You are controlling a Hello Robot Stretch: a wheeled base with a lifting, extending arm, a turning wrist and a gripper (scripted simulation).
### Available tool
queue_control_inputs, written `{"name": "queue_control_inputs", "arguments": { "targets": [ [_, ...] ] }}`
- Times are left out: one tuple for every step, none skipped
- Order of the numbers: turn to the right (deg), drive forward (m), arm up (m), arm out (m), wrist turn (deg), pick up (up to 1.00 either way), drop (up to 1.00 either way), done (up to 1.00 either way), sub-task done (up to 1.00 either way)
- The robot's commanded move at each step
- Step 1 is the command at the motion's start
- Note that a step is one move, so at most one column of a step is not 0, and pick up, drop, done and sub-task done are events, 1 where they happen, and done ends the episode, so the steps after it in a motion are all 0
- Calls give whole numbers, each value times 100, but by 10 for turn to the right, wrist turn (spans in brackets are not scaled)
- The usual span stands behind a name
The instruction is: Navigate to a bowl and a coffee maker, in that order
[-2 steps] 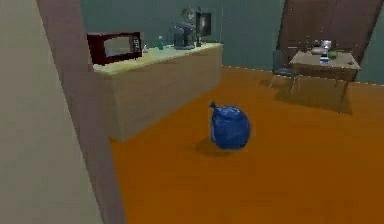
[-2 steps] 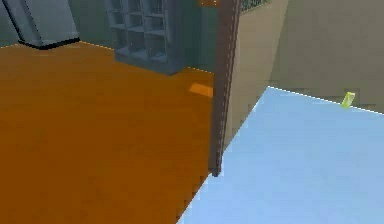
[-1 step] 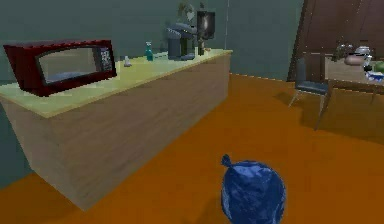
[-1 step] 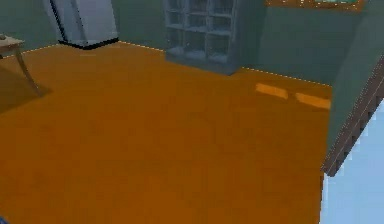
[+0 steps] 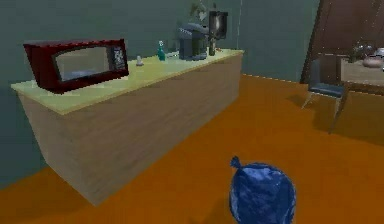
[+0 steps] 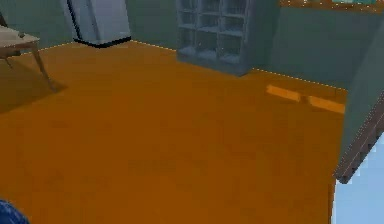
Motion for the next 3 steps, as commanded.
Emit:
{"name": "queue_control_inputs", "arguments": {
  "targets": [
    [0,100,0,0,0,0,0,0,0],
    [0,90,0,0,0,0,0,0,0],
    [0,0,0,0,0,0,0,100,0]
  ]
}}
